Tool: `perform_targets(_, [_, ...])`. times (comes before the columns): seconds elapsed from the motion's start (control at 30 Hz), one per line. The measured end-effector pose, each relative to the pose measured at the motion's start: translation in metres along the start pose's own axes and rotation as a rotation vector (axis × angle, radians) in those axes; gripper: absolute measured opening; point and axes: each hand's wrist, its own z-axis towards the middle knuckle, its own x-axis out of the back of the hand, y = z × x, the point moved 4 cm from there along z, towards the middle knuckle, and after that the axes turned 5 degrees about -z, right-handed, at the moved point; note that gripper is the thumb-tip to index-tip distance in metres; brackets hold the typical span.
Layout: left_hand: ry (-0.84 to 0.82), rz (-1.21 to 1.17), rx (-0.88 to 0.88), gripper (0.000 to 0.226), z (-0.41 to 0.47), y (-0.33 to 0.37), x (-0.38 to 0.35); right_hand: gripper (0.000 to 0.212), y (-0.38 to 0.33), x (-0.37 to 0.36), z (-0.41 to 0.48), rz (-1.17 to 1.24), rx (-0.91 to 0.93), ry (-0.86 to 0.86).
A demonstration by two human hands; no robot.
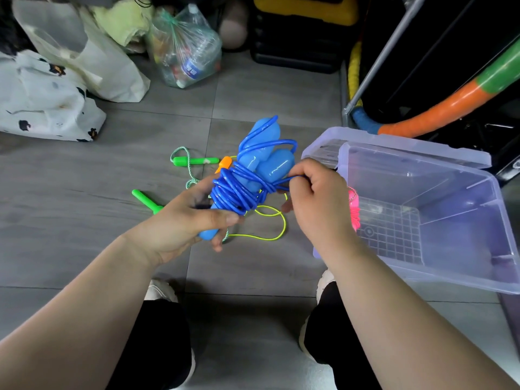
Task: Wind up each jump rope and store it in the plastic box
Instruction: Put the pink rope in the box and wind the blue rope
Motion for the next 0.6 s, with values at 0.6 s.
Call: perform_targets(0.6, [0.507, 0.399, -0.089, 0.106, 0.014, -0.009, 0.002, 0.024, 0.014, -0.040, -0.022, 0.626, -0.451, -0.430])
